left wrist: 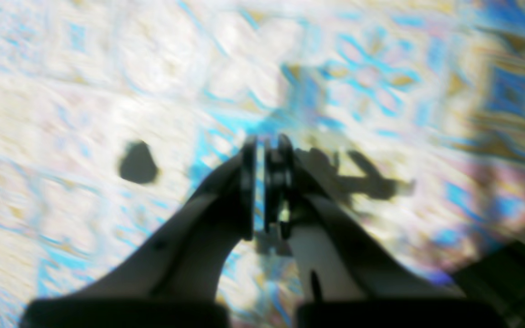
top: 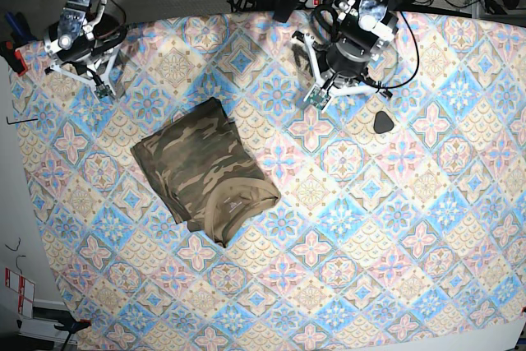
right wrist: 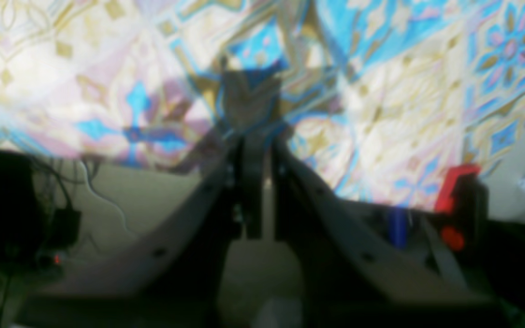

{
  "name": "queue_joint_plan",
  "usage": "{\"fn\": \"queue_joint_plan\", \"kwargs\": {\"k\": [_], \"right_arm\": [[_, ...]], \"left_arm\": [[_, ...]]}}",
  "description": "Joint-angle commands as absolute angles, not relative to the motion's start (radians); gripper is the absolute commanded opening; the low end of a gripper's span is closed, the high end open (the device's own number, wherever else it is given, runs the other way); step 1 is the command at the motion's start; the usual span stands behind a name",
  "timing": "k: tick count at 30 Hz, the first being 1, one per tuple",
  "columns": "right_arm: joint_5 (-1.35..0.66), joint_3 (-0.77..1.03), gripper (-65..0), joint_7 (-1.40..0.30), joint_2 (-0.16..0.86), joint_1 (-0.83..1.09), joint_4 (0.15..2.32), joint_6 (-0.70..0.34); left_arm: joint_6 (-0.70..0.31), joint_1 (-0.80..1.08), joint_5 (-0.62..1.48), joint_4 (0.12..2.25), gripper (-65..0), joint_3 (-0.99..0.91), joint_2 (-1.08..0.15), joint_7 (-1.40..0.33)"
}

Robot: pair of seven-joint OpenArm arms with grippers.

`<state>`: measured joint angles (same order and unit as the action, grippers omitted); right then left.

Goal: Fold the T-shirt properly

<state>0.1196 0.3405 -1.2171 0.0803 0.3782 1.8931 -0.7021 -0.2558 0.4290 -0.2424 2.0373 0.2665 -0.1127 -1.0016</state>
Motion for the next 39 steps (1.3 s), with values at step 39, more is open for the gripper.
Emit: {"fn": "queue_joint_plan", "kwargs": {"k": [39], "right_arm": [[0.12,0.369,-62.1,-1.127,0.039,0.625,1.905,-0.698]], "left_arm": [[-0.249,0.918,-0.208,1.949,-65.0,0.051,-0.074,-0.702]]}}
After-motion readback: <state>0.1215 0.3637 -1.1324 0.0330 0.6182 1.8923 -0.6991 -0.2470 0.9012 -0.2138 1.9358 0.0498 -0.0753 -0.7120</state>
